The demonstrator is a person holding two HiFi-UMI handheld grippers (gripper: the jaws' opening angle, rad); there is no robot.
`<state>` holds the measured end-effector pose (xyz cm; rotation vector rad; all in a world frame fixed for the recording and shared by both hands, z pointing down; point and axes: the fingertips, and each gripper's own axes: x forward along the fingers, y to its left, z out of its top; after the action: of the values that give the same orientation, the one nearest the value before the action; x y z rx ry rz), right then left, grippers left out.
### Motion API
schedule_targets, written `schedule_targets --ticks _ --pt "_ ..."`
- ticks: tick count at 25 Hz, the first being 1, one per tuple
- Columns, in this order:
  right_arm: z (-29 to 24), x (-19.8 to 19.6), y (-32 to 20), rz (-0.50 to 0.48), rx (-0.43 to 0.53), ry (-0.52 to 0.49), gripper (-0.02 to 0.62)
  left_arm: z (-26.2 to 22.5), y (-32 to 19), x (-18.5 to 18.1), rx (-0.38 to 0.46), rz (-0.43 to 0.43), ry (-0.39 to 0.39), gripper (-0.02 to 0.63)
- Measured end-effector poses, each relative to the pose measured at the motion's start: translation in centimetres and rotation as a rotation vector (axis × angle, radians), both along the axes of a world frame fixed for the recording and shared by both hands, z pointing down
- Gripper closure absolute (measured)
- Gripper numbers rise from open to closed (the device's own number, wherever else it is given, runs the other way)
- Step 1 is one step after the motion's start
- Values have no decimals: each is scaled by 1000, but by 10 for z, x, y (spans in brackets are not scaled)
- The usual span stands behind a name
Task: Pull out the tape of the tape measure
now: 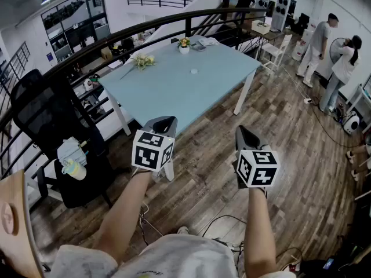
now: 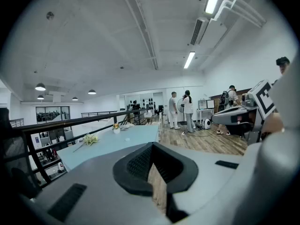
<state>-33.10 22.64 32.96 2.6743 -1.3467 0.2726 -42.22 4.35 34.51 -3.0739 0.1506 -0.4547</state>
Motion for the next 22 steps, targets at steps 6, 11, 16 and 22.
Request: schedule_targets --ticks 6,11,16,22 --pt "4 2 -9 7 10 -2 591 4 -10 5 -14 8 -1 611" --pt "7 -1 -17 2 18 -14 591 10 -16 7 -30 18 -3 611" --pt "8 4 -19 -2 23 -27 589 11 -14 15 -37 28 -3 606" --pt "13 15 -24 -14 23 -38 566 17 -14 27 -53 37 -9 569"
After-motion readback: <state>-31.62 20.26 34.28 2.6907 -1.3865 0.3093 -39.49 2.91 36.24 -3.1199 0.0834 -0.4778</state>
